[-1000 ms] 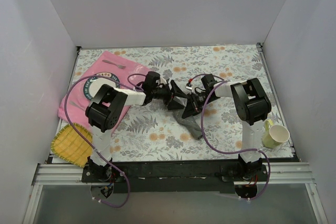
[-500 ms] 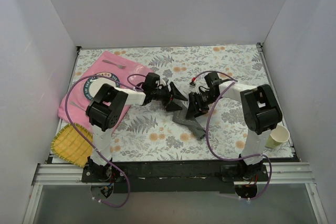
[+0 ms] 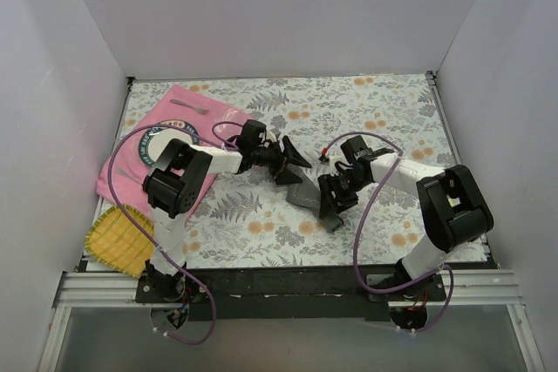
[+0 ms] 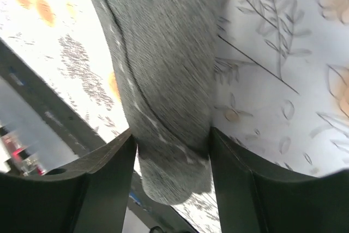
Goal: Fold the napkin, place the utensils inside, and roll it up
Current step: Roll the napkin with the utensil
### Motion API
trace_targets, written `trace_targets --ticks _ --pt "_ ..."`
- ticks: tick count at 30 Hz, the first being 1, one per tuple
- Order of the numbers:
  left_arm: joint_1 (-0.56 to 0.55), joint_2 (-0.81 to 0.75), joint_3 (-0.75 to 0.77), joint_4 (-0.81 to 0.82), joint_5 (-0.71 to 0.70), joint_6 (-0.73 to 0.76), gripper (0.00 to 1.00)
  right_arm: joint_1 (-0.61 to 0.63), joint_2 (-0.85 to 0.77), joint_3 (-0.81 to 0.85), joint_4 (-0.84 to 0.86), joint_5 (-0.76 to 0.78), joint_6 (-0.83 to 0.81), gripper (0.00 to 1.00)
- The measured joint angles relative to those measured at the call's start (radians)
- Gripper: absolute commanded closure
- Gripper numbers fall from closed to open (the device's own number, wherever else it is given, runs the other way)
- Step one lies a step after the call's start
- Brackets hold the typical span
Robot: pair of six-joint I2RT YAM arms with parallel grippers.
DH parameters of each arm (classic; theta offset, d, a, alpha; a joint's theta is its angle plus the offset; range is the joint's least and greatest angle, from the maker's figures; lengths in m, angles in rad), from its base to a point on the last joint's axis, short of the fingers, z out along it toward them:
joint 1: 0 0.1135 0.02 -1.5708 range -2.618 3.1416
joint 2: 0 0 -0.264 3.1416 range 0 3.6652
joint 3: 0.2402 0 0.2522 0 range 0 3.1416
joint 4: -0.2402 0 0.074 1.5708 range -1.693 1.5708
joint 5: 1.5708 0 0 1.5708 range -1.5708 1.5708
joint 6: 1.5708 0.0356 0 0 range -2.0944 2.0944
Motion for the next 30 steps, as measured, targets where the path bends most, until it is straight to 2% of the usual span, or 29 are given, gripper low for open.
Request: trace_targets --ticks 6,11,19,24,30 --pt "0.000 0.000 0.010 -0.020 0.001 0.004 0.38 0.018 -0.034 -0.003 -0.026 0.095 0.013 0.37" --pt "0.000 -0.002 0.034 -0.055 -0.002 0.008 0.38 0.033 -0.041 0.055 -0.065 0.094 0.028 0.33" --pt "0.000 -0.011 0.048 -0.090 -0.010 0.008 0.38 0.034 -0.011 0.147 -0.049 0.090 0.044 0.33" --pt "0.005 -0.036 0.066 -0.118 -0.026 0.005 0.37 0.034 0.043 0.127 -0.022 0.109 0.043 0.34" --pt "0.042 -0.102 0.100 -0.161 -0.052 -0.018 0.36 0.034 0.027 0.072 -0.006 0.117 0.044 0.34"
